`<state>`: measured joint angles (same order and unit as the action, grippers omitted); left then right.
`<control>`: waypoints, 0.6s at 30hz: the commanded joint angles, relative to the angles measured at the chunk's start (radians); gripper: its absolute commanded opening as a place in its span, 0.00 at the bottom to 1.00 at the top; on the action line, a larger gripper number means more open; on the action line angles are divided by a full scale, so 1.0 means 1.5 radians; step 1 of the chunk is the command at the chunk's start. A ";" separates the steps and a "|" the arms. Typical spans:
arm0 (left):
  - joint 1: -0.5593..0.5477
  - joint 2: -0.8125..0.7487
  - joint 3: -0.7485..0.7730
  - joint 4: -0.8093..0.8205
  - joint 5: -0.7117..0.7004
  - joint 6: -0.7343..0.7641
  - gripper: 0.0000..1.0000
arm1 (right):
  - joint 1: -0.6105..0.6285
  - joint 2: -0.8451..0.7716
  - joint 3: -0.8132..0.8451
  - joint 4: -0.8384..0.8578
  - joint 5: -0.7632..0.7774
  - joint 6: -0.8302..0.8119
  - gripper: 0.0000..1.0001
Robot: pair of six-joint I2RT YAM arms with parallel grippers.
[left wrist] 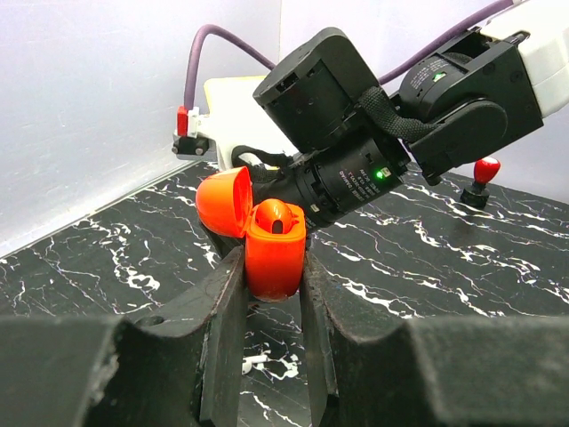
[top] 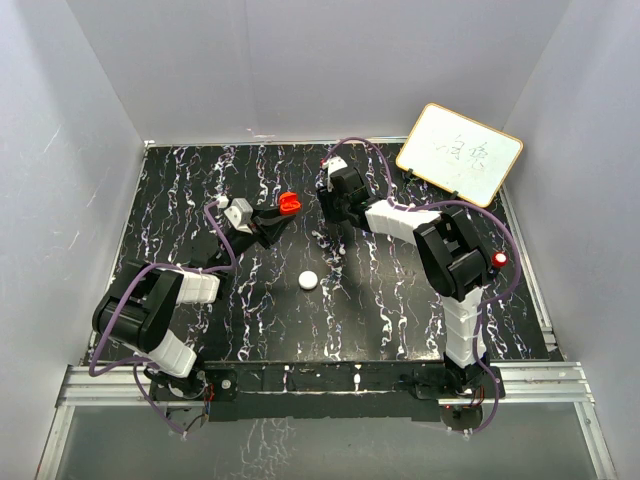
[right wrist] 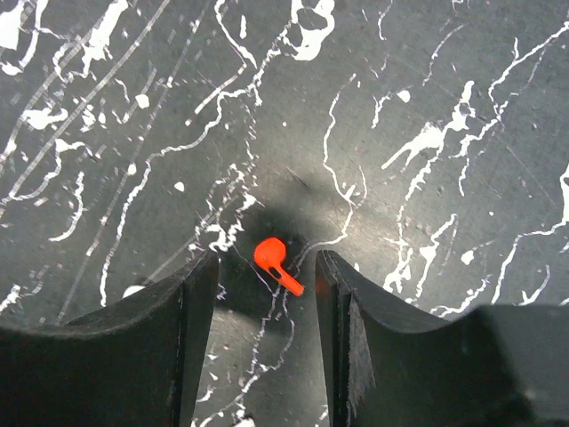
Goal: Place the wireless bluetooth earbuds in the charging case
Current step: Pick up the earbud from the center of the board.
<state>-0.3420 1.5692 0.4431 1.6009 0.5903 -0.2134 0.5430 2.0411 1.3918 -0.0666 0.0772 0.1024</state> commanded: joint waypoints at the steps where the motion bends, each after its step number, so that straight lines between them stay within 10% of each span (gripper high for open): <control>1: 0.006 -0.024 -0.002 0.124 0.006 0.006 0.00 | 0.000 -0.045 0.031 -0.024 0.035 -0.074 0.44; 18: 0.007 -0.023 -0.005 0.125 0.005 0.006 0.00 | -0.013 -0.021 0.036 -0.037 -0.048 -0.114 0.40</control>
<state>-0.3374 1.5692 0.4427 1.6009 0.5903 -0.2131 0.5320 2.0407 1.3933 -0.1516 0.0479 -0.0475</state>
